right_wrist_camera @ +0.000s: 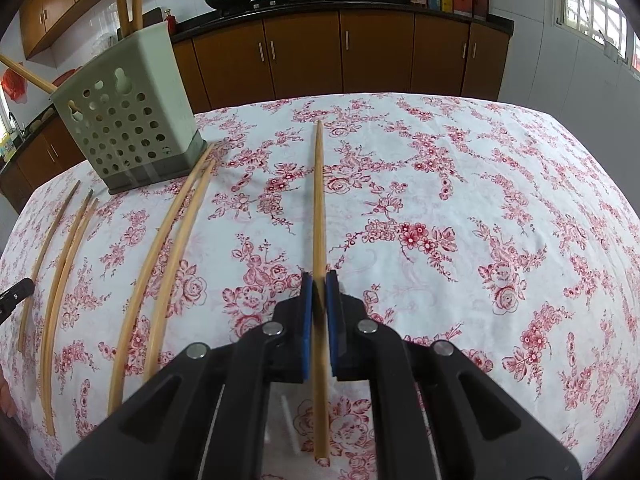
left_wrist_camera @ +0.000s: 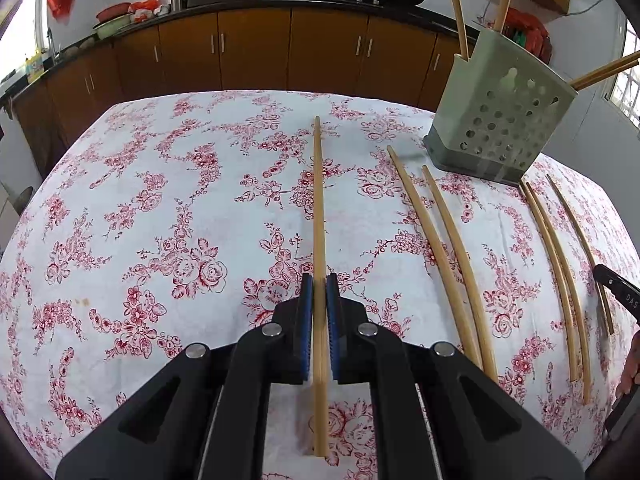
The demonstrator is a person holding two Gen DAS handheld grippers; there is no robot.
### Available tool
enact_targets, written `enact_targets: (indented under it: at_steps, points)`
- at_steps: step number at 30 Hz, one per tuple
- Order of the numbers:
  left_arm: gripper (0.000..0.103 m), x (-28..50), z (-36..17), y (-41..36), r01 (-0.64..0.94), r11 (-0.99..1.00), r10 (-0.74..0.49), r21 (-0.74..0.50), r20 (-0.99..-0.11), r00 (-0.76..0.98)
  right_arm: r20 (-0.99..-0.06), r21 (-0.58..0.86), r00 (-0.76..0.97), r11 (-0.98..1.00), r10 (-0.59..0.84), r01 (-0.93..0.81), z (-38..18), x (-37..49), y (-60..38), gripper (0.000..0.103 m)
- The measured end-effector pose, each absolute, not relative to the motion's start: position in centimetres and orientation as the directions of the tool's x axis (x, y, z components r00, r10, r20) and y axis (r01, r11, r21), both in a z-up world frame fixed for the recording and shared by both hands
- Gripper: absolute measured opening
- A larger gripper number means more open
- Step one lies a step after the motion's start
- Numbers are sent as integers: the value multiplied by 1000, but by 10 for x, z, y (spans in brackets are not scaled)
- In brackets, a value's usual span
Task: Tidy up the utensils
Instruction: 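Grasp a third wooden chopstick with the right tool while the left tool grasps one too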
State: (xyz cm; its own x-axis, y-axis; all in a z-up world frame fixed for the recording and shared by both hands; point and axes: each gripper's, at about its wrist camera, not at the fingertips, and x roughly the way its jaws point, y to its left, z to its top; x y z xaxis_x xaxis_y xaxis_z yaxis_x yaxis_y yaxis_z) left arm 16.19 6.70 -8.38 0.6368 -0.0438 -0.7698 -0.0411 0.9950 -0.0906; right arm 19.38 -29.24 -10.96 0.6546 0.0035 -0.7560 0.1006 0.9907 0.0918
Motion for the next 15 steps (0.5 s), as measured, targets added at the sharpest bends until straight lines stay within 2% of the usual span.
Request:
enact_targets:
  at_steps: [15]
  points:
    - [8,160,-83,68,-45,993,-57,-111,-768,638,-757,84,654,991,-1,99,-109,194,-291,8]
